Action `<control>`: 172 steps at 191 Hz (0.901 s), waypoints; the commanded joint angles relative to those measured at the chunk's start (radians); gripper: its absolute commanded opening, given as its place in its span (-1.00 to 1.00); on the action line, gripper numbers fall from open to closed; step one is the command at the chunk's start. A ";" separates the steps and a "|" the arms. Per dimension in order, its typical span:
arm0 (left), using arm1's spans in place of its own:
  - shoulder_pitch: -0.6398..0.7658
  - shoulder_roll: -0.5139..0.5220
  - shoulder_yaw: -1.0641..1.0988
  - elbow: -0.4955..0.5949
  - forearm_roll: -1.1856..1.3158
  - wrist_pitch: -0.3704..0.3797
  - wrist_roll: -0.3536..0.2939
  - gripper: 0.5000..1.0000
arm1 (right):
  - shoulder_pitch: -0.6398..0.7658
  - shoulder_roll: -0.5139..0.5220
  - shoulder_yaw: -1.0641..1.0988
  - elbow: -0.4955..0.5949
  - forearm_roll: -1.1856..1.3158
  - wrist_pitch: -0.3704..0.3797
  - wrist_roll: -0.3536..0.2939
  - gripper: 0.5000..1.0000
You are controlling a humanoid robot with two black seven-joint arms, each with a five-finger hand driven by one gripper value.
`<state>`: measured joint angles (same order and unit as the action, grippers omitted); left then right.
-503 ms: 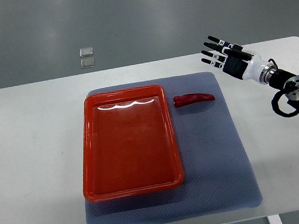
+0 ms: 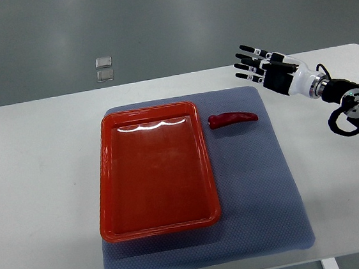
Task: Place red pepper on red tray
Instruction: 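Move the right hand down toward the red pepper beside the tray, then close the right hand's fingers around the red pepper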
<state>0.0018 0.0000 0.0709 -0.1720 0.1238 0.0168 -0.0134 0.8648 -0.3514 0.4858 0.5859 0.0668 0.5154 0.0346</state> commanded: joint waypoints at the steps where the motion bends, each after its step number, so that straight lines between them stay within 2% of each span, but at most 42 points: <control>1: 0.000 0.000 0.000 0.000 0.000 0.003 0.000 1.00 | 0.020 -0.006 0.000 0.000 -0.209 -0.008 0.007 0.65; 31: 0.000 0.000 -0.003 -0.001 0.000 0.003 0.000 1.00 | 0.076 -0.009 0.002 0.009 -0.556 -0.012 0.056 0.65; 50: 0.000 0.000 -0.002 -0.001 -0.001 0.003 0.000 1.00 | 0.115 -0.015 -0.001 0.034 -0.713 -0.011 0.057 0.65; 74: 0.000 0.000 -0.002 0.000 0.000 0.003 0.000 1.00 | 0.168 -0.041 -0.003 0.120 -0.955 -0.012 0.057 0.65; 98: 0.000 0.000 -0.003 -0.001 -0.001 0.003 0.000 1.00 | 0.217 -0.029 -0.061 0.132 -1.145 -0.020 0.060 0.65; 118: 0.000 0.000 -0.002 0.000 -0.001 0.003 0.000 1.00 | 0.250 -0.018 -0.156 0.137 -1.246 -0.072 0.067 0.65; 149: 0.000 0.000 -0.002 -0.001 0.000 0.003 0.001 1.00 | 0.269 0.075 -0.331 0.140 -1.355 -0.204 0.067 0.65; 172: 0.000 0.000 -0.002 0.000 0.000 0.003 0.000 1.00 | 0.249 0.098 -0.368 0.129 -1.366 -0.241 0.062 0.65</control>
<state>0.0016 0.0000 0.0688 -0.1725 0.1236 0.0203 -0.0138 1.1302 -0.2748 0.1549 0.7252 -1.2839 0.3095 0.1009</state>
